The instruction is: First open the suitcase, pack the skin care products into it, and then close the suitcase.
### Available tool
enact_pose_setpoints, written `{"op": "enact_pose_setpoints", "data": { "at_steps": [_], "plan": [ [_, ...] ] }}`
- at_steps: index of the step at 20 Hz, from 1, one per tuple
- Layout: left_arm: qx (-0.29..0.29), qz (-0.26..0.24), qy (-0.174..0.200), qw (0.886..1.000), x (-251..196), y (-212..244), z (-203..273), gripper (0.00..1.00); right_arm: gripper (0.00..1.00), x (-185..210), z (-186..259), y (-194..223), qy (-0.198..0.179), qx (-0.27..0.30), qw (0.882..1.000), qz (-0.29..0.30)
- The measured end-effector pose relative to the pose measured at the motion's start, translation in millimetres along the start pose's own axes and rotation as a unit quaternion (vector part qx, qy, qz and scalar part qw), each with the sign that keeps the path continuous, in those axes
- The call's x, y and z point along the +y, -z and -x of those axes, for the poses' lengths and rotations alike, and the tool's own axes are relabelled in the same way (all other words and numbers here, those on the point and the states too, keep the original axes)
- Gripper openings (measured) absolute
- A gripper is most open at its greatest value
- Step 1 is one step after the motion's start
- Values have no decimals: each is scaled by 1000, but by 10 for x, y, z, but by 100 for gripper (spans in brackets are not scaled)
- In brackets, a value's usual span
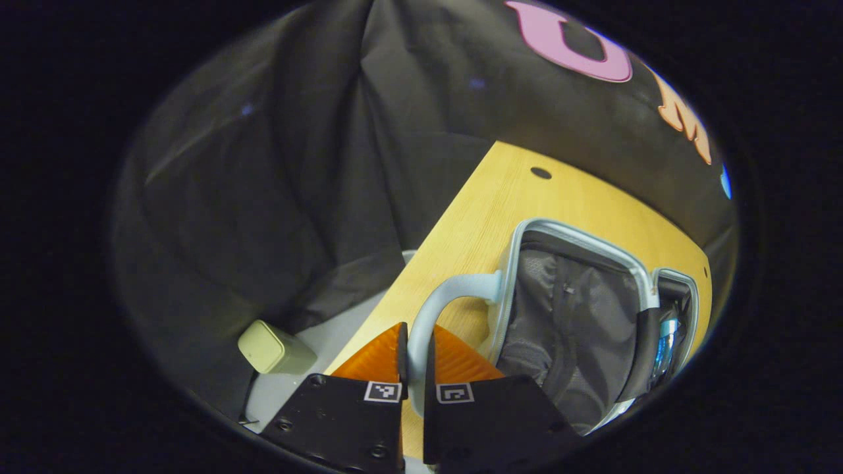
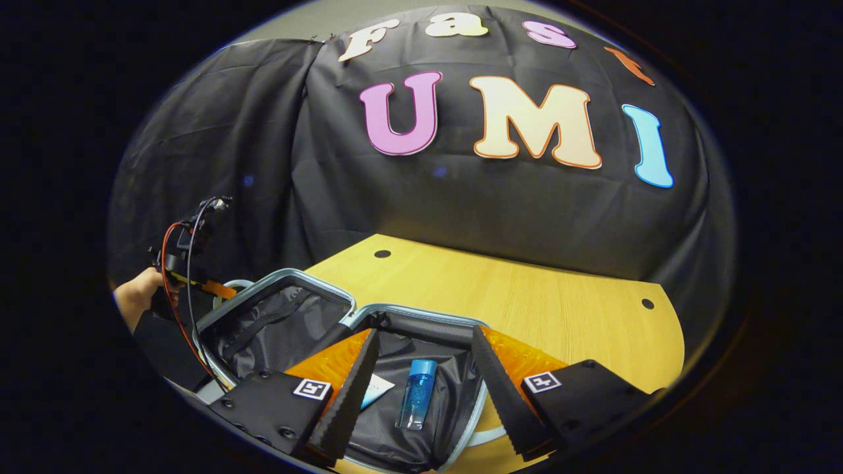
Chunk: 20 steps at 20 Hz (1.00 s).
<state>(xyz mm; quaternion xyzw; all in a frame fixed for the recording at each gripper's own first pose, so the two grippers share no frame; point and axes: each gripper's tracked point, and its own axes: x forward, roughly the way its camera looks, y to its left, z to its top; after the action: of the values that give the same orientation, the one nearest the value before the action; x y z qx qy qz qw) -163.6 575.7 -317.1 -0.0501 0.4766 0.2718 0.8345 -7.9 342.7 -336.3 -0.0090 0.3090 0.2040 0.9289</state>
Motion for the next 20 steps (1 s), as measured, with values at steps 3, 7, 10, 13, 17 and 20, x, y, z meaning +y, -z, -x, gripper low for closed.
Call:
{"op": "enact_pose_setpoints", "data": {
  "at_steps": [3, 7, 10, 13, 17, 20],
  "plan": [
    [-33, -15, -2, 999, -130, -274, 473, 5, 91, -26, 86, -66, -22, -11, 1000, 3],
    [-94, -25, 15, 995, -489, -660, 1015, 5, 91, -160, 231, -127, -34, -25, 999, -1],
    [-132, -24, 51, 990, -921, -901, 1367, 4, 90, -283, 321, -128, -37, -28, 999, -7],
    [-155, -27, 84, 984, -1289, -1027, 1639, 4, 90, -432, 421, -203, -32, -37, 999, -16],
    [-179, -22, 165, 970, -1876, -1140, 2052, 4, 90, -630, 532, -208, -24, -38, 999, -19],
    [-181, -30, 200, 962, -2259, -1114, 2180, 4, 90, -788, 623, -212, -14, -41, 999, -23]
  ]
}}
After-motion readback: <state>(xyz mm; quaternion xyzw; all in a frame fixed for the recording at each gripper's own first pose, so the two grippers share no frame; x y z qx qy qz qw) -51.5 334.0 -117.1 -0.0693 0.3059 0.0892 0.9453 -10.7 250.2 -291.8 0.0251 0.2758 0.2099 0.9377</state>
